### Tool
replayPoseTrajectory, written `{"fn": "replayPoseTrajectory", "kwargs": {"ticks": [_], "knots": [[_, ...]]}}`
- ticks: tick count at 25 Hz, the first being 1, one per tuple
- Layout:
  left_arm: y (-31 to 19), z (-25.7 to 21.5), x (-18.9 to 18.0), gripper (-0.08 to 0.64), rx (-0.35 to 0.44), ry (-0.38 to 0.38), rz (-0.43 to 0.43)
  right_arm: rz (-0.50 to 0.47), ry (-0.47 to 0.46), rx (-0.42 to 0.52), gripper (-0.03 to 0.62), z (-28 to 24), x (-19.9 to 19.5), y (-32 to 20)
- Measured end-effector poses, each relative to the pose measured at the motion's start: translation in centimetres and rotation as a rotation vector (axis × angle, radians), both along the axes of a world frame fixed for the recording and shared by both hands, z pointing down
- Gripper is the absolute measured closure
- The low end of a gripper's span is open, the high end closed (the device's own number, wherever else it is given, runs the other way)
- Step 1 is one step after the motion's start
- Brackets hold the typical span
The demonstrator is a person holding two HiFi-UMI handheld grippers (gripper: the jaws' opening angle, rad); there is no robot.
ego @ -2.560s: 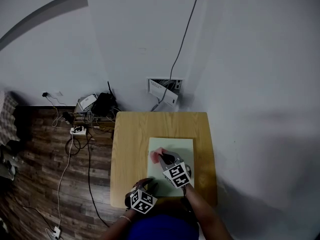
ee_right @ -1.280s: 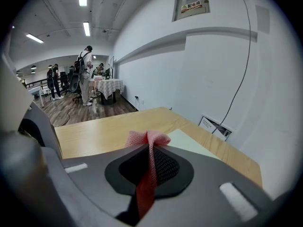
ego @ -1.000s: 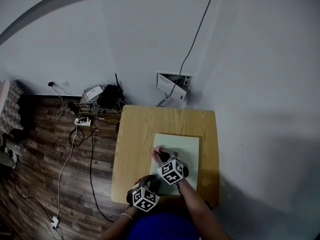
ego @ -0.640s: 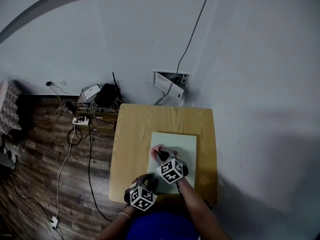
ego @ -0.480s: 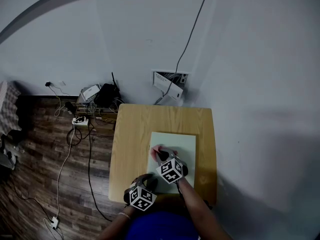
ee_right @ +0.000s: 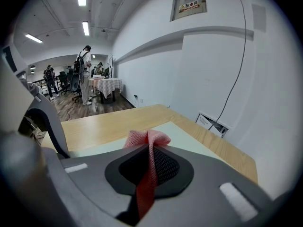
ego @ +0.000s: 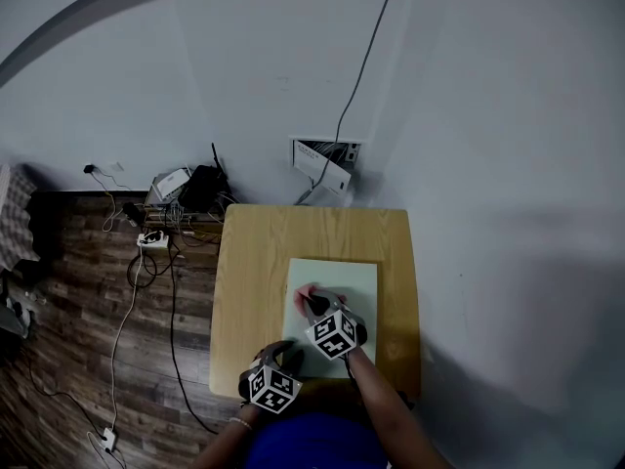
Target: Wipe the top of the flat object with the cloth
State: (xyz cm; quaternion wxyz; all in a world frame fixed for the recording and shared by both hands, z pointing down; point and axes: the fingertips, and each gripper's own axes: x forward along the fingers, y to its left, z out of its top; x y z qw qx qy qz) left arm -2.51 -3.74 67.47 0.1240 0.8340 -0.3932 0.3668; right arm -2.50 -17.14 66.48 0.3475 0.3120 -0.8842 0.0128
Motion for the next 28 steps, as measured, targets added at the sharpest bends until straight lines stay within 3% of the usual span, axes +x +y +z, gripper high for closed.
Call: {"fn": "replayPoseTrajectory", "kwargs": {"ticks": [11,21,28], "knots": [[0.0,0.0,0.2,0.451,-0.002,-0.002,0.000,0.020,0.003,-0.009,0.577,0.0,1.3,0.0],[-0.1,0.0,0.2,0.451,0.000,-0.001,-0.008,0.129,0.020,-0.035,0.577,0.3,7.6,-0.7],[0.0,-0.1,0.3,0.451,0.000,-0.004,-0.008,0.150,0.014,-0.026,0.577,0.0,9.1,-0.6]]}}
